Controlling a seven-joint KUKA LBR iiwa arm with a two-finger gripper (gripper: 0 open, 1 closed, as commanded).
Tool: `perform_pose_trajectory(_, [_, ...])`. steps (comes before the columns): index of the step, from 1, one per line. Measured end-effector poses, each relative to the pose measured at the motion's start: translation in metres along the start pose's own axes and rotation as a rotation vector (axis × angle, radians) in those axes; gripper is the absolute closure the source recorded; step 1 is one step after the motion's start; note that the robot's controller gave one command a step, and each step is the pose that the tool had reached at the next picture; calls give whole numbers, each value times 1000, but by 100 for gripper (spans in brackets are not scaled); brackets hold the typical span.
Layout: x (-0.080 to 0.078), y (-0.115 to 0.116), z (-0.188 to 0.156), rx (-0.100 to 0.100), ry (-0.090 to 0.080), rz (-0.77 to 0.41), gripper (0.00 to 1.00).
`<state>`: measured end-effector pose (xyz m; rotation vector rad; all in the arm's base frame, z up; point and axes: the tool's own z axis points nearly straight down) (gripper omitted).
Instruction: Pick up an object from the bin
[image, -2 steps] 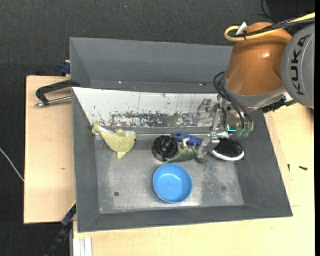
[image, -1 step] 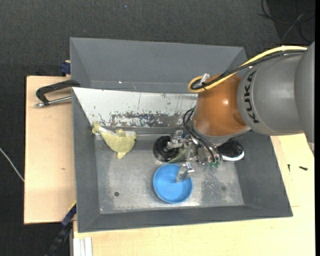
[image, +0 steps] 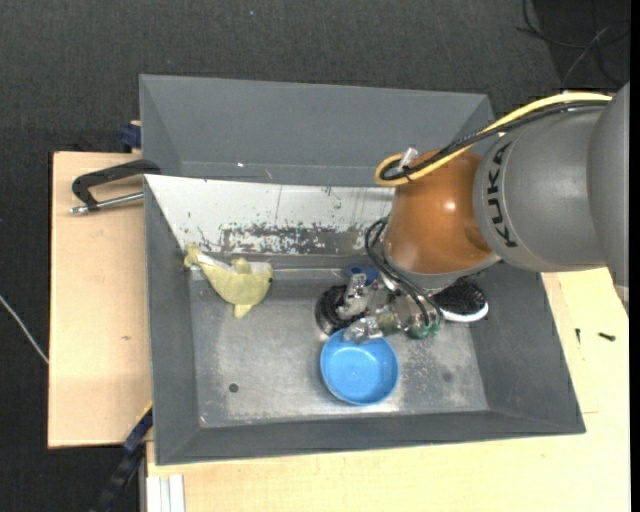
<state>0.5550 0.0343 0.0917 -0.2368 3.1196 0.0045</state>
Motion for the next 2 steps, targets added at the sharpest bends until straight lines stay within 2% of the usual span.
perform_pose_trajectory(1, [4,-2,-103,3,-1,6,100])
perform_pose_trajectory(2, [6,2,-189,2,0,-175,100])
